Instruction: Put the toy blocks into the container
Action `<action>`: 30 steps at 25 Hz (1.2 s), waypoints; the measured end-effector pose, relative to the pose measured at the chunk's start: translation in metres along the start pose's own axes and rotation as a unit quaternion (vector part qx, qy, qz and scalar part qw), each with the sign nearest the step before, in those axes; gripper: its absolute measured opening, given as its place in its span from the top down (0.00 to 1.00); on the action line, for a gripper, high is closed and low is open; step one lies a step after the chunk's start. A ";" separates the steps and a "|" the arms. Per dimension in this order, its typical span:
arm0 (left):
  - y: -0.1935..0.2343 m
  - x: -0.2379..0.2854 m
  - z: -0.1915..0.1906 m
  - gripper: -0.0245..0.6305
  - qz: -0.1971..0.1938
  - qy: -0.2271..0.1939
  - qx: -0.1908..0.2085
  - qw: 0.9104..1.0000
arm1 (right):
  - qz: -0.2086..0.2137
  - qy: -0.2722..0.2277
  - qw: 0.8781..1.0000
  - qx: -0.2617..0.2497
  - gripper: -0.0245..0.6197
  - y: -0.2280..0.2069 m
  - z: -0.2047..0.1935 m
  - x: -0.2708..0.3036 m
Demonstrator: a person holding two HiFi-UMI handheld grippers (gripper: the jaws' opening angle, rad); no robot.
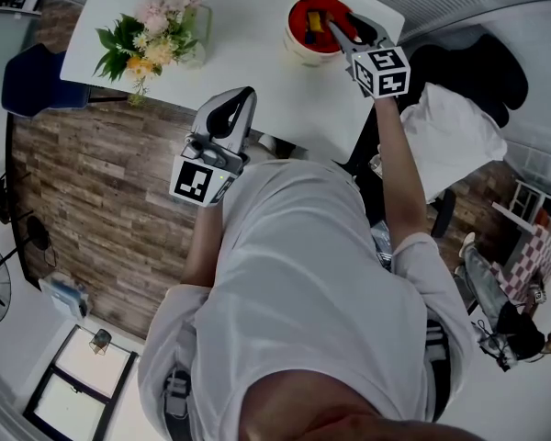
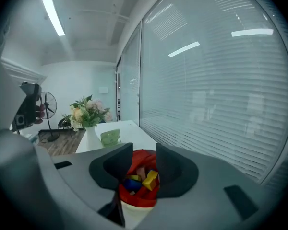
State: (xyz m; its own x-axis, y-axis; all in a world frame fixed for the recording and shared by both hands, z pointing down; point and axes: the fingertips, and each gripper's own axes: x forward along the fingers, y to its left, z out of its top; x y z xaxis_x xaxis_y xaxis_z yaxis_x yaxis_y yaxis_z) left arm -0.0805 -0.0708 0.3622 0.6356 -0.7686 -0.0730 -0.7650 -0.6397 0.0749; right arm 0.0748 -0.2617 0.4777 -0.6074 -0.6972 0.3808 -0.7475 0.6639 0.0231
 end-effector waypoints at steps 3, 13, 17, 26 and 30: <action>0.000 -0.002 0.000 0.97 -0.004 0.000 0.000 1.000 | 0.000 -0.022 1.000 0.008 0.76 0.008 0.012 -0.012; -0.004 -0.008 0.004 0.97 -0.021 -0.005 0.002 1.000 | -0.010 -0.070 0.997 0.020 0.95 0.039 0.039 -0.054; -0.001 -0.013 0.004 0.97 -0.021 -0.002 0.008 1.000 | -0.004 -0.091 0.996 0.021 0.96 0.057 0.053 -0.071; 0.009 -0.024 0.013 0.97 -0.022 -0.011 0.023 0.999 | -0.016 -0.136 0.991 0.005 0.96 0.089 0.082 -0.105; 0.007 -0.026 0.019 0.97 -0.034 -0.022 0.021 0.999 | -0.027 -0.153 0.988 -0.017 0.96 0.107 0.091 -0.118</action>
State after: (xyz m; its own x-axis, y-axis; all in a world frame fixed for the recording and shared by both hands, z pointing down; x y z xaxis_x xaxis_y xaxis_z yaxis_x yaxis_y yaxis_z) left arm -0.1045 -0.0556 0.3460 0.6823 -0.7210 -0.1209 -0.7239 -0.6894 0.0264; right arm 0.0419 -0.1331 0.3512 -0.6244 -0.7770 0.0803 -0.7742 0.6292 0.0688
